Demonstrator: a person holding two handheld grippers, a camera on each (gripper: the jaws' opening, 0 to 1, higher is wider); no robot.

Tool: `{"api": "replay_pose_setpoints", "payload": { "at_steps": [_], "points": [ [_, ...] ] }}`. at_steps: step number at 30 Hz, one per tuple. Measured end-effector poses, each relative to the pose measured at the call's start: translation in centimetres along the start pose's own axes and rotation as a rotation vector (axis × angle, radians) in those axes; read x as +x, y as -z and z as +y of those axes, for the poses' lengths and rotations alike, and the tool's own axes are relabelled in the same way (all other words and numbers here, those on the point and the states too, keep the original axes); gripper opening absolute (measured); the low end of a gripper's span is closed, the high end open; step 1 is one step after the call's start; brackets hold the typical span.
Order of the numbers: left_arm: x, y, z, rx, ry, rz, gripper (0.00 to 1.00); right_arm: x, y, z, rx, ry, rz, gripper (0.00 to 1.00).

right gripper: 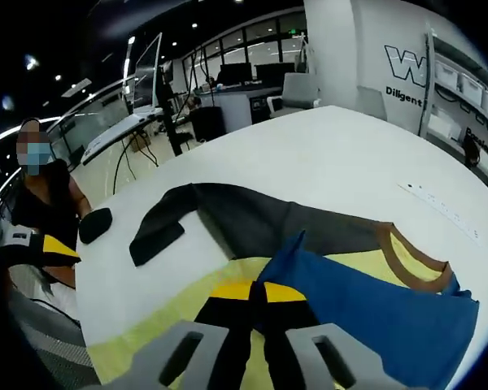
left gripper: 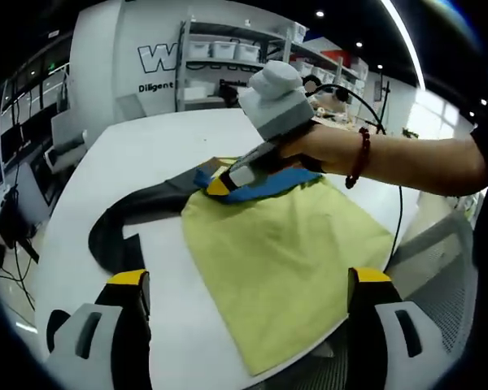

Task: Fold the garment on the visible template until the final outline fits inside the template.

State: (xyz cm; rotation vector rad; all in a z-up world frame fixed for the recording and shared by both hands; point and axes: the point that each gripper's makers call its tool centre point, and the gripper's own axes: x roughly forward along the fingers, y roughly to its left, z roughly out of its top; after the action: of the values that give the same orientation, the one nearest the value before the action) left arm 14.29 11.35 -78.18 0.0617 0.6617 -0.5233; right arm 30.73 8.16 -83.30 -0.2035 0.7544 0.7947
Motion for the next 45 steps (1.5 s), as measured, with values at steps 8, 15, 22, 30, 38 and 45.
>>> {"api": "replay_pose_setpoints", "payload": {
  "at_steps": [8,15,22,30,38,45],
  "points": [
    [-0.1,0.2,0.5,-0.006,-0.007,0.002,0.99,0.5,1.2,0.3,0.012,-0.007,0.033,0.00],
    [0.0,0.2,0.3,-0.009,-0.004,0.000,0.99,0.7,1.6,0.3,0.013,-0.009,0.043,0.00],
    [0.1,0.5,0.1,-0.006,0.002,0.017,0.99,0.9,2.7,0.9,0.019,-0.047,0.068,0.04],
    [0.2,0.6,0.0,0.020,0.003,0.027,0.99,0.4,0.4,0.4,0.038,-0.055,-0.042,0.27],
    [0.3,0.4,-0.1,0.018,0.007,0.028,0.99,-1.3,-0.9,-1.8,0.079,-0.019,-0.113,0.52],
    [0.3,0.6,-0.1,0.016,0.010,0.039,0.99,-4.0,-0.3,-6.1,0.111,0.080,-0.141,0.55]
  ]
}}
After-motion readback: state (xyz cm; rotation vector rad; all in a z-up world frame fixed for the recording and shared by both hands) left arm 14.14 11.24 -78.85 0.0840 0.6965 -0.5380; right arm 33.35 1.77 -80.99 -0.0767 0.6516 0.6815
